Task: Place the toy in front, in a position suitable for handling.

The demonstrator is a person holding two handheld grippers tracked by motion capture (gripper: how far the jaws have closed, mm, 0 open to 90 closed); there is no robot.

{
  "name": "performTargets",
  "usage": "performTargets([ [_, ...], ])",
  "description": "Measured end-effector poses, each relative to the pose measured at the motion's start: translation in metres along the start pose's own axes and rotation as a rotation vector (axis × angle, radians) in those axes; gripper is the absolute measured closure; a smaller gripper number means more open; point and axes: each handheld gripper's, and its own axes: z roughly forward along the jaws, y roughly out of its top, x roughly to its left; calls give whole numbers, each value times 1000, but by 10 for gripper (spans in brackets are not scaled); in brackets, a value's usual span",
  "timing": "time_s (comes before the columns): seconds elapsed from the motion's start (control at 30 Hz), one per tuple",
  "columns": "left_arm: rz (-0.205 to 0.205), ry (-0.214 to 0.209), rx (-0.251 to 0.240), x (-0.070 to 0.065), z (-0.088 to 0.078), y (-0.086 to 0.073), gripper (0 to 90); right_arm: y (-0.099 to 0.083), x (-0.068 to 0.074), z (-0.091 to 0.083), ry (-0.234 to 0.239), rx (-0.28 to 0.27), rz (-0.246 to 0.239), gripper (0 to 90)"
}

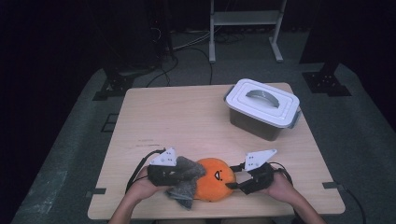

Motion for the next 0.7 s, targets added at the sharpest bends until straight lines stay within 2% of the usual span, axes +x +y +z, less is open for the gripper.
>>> performTargets([
  [0.07,2,-2,0,-1,1,-1,765,1,-2,-1,7,-6,22,326],
  [0.17,5,-13,1,-2,0,-2,765,2,-5,-3,15,-13,47,290],
  [0.27,10,-46,16,-3,1,-3,761,1,-9,-1,28,-7,79,271],
  [0.33,16,-41,23,-4,1,-2,761,1,-8,2,33,-6,82,274],
  [0.47,22,-31,14,-4,-2,2,763,3,-5,3,21,-3,58,390],
  [0.6,38,-34,-7,-4,-2,16,764,6,-1,0,10,-7,21,442],
  [0.7,65,-34,-15,-6,0,29,763,10,3,-2,2,-2,-32,469],
])
